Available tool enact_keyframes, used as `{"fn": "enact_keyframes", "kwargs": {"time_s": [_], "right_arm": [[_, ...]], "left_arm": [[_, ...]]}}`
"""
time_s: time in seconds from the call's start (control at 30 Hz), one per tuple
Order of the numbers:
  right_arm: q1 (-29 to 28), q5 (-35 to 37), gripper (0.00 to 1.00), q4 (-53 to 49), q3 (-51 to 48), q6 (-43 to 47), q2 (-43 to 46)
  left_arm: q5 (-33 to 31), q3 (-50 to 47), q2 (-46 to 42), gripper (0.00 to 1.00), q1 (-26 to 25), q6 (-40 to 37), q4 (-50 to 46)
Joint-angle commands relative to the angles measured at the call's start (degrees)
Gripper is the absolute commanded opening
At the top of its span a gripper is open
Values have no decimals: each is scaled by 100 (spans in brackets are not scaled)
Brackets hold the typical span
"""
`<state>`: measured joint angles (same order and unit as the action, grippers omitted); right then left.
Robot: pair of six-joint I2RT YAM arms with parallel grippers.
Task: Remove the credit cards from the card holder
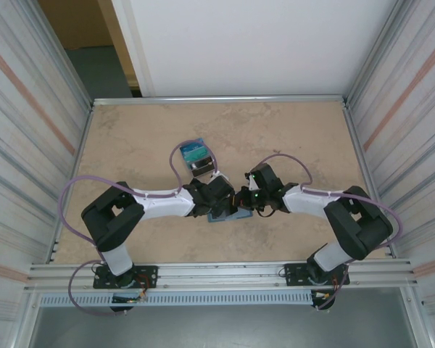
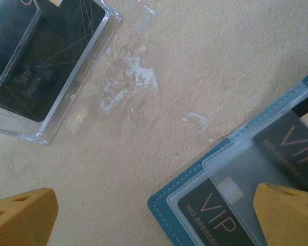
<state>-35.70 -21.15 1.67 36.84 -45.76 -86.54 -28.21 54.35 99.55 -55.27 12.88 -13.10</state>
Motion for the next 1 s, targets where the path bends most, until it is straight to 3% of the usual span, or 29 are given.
{"fn": "enact_keyframes", "kwargs": {"time_s": [0.0, 0.17, 0.6, 0.7, 0.9, 0.97], "right_arm": [[-4, 776, 0, -879, 110, 241, 225], [-33, 1110, 0, -1331, 231, 552, 639], [-51, 921, 0, -1555, 329, 1515, 1693], [-68, 792, 0, -1660, 408, 1865, 1879], [-136, 356, 0, -1874, 662, 2511, 2119], [-204, 159, 0, -1930, 764, 2721, 2162]], "left_arm": [[-101, -22, 12, 99, -46, 22, -351], [-213, 7, -96, 99, -48, -40, -413], [-106, -223, -1342, 99, 76, -251, -286], [588, -490, -1939, 99, 288, -466, 51], [2939, -878, -3066, 99, 971, -841, 629], [3339, -856, -3233, 99, 1042, -972, 563]]}}
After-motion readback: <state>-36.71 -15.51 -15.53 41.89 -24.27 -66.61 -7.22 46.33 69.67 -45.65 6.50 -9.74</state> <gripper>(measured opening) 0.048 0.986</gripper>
